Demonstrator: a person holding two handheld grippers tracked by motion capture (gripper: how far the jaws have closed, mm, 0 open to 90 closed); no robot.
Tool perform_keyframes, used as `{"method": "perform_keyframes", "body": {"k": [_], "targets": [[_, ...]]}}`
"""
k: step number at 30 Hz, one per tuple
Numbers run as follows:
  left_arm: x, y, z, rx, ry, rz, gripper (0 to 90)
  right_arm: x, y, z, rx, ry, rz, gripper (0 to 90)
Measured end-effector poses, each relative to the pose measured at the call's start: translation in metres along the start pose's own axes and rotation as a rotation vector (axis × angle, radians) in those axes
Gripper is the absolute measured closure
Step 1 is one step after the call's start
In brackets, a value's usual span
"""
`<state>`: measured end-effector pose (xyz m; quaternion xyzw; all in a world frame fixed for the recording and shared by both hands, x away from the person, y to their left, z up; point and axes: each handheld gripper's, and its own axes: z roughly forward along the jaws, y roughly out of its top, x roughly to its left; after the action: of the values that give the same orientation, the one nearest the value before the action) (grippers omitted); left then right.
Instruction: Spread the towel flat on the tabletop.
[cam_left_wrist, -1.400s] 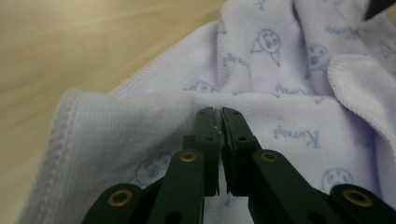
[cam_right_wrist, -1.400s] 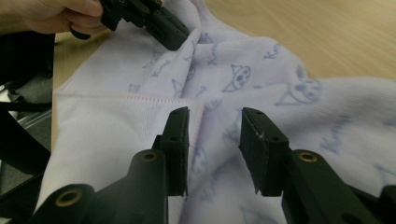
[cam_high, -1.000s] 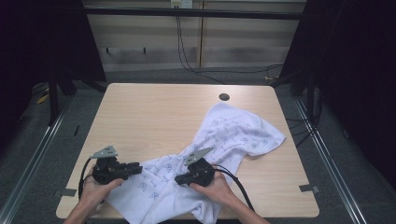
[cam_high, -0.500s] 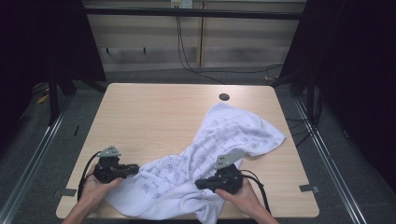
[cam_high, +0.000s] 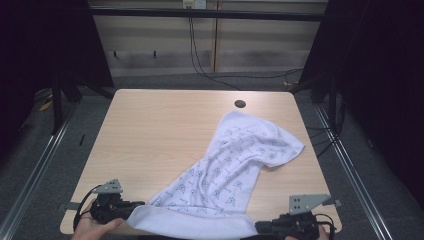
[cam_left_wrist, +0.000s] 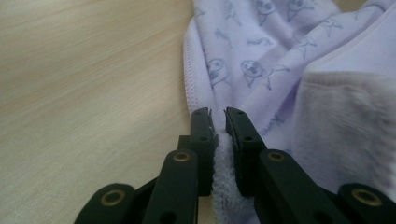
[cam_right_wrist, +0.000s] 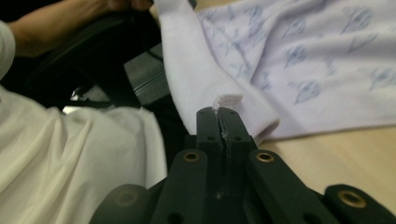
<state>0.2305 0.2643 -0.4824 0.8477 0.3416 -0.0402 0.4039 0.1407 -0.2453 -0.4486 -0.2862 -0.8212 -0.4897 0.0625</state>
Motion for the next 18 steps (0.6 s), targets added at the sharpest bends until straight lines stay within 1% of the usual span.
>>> {"method": "perform_keyframes", "body": {"k": [1, 2, 3, 4, 5, 7, 8, 9, 10, 11, 12, 13, 14, 15, 16, 17, 18], "targets": [[0.0, 0.0, 0.0, 0.0, 0.0, 0.0, 81.2, 0.0, 0.0, 0.0, 0.0, 0.0, 0.0, 86.0], [-0.002, 0.0, -0.002, -0.008, 0.005, 0.007, 81.2, 0.004, -0.004, 0.001, 0.006, 0.022, -0.003, 82.5], [-0.002, 0.0, -0.004, -0.03, -0.028, 0.011, 79.6, 0.009, -0.008, 0.002, 0.022, 0.038, 0.003, 77.5], [-0.002, 0.0, -0.004, -0.03, -0.028, 0.011, 79.5, 0.01, -0.008, 0.002, 0.034, 0.056, -0.008, 76.7], [-0.003, -0.001, -0.007, -0.047, -0.049, 0.036, 78.6, 0.01, -0.008, 0.001, 0.032, 0.048, -0.008, 74.9], [-0.003, -0.001, -0.008, -0.051, -0.049, 0.038, 77.1, 0.009, -0.007, 0.001, 0.024, 0.04, 0.0, 74.8], [-0.001, 0.001, -0.01, -0.059, -0.04, 0.036, 75.1, 0.003, -0.004, 0.002, 0.026, -0.01, 0.007, 73.8], [0.0, 0.004, -0.011, -0.074, -0.044, 0.036, 74.4, -0.002, -0.001, 0.005, 0.032, -0.057, 0.015, 73.3], [0.0, 0.004, -0.011, -0.074, -0.044, 0.036, 73.0, -0.002, -0.001, 0.005, 0.032, -0.057, 0.015, 73.3], [0.002, 0.007, -0.012, -0.083, -0.044, 0.038, 73.0, -0.009, 0.001, 0.008, 0.03, -0.078, 0.024, 72.9], [0.006, 0.012, -0.011, -0.102, -0.049, 0.036, 72.3, -0.016, 0.003, 0.011, 0.018, -0.1, 0.04, 70.9], [0.008, 0.016, -0.011, -0.117, -0.054, 0.039, 70.7, -0.032, 0.009, 0.019, 0.028, -0.173, 0.053, 70.0], [0.011, 0.022, -0.009, -0.128, -0.051, 0.043, 70.7, -0.032, 0.009, 0.019, 0.028, -0.173, 0.053, 70.0], [0.013, 0.029, -0.006, -0.135, -0.043, 0.036, 69.8, -0.04, 0.012, 0.023, 0.039, -0.194, 0.047, 69.6], [0.017, 0.037, -0.001, -0.133, -0.042, 0.03, 69.3, -0.049, 0.015, 0.026, 0.035, -0.215, 0.062, 68.8], [0.024, 0.052, 0.014, -0.12, -0.035, 0.018, 67.6, -0.062, 0.02, 0.033, 0.053, -0.232, 0.064, 69.1], [0.024, 0.052, 0.014, -0.12, -0.035, 0.018, 67.7, -0.062, 0.02, 0.033, 0.053, -0.232, 0.064, 69.1]]}}
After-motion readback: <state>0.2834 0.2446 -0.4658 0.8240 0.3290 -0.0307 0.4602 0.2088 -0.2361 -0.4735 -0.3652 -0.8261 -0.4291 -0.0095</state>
